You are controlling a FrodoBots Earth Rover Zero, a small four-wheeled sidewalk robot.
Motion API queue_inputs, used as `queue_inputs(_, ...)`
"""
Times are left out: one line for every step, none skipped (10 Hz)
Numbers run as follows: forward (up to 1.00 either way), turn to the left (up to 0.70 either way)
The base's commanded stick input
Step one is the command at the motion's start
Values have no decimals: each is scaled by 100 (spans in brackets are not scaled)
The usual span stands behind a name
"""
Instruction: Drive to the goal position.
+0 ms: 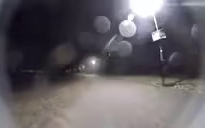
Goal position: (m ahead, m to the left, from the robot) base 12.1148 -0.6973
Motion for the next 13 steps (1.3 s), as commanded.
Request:
queue_inputs(100, 0)
queue_inputs(100, 0)
queue_inputs(100, 0)
queue_inputs(100, 0)
queue_inputs(100, 0)
queue_inputs(100, 0)
queue_inputs(100, 0)
queue_inputs(100, 0)
queue_inputs(100, 0)
queue_inputs(100, 0)
queue_inputs(100, 0)
queue_inputs(100, 0)
queue_inputs(100, 0)
